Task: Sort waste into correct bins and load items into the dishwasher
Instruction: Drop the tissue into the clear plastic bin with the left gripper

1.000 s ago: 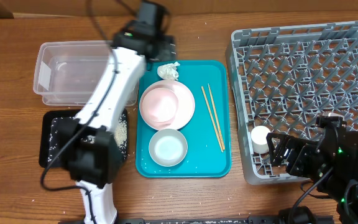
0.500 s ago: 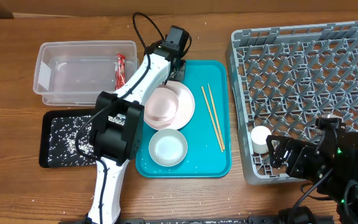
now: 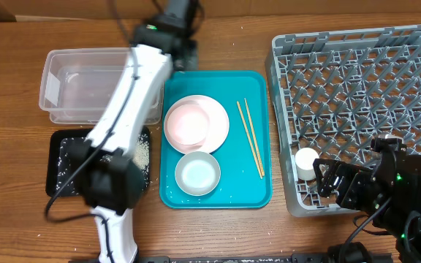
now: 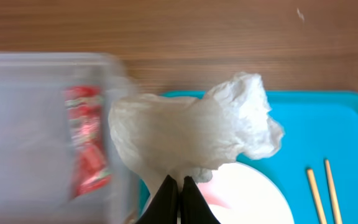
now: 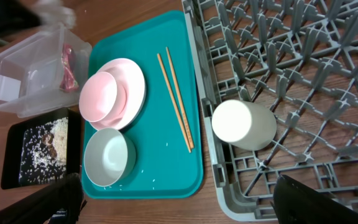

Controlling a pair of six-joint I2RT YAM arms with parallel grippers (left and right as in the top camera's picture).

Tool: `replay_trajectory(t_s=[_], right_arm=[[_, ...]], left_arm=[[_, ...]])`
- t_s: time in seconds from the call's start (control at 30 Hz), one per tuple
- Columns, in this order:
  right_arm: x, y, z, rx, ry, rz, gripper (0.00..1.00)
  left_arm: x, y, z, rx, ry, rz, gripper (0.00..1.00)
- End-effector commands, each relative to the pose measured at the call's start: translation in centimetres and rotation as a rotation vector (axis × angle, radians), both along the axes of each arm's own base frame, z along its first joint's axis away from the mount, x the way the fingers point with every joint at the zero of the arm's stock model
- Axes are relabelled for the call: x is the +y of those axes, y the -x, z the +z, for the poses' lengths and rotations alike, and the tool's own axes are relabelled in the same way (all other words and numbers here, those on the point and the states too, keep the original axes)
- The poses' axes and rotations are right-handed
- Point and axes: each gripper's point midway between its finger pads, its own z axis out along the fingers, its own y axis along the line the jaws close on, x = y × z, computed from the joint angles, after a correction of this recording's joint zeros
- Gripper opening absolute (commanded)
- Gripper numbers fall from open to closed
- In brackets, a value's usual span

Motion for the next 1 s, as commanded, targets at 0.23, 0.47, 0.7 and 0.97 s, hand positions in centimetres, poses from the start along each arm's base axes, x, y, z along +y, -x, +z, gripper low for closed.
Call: replay_trajectory(t_s=[0.23, 0.47, 0.7, 0.97], right_arm=[[0.0, 0.0, 0.6, -0.019, -0.005, 0.001, 1.00], [0.0, 0.0, 0.6, -0.019, -0.005, 0.001, 1.00], [0.0, 0.0, 0.6, -0.019, -0.005, 0.001, 1.00], [0.0, 0.0, 0.6, -0.019, -0.005, 0.001, 1.00]], left_arm=[[8.7, 2.3, -1.6, 0.136, 0.018, 0.274, 0.38], [7.9, 6.1, 5.6, 0.074, 0.040, 0.179, 0.49], [4.9, 13.7, 13.0, -0.022, 0.047, 0.036, 0.53], [1.1, 21.4, 16.8, -0.067, 0.088, -0.159, 1.00]])
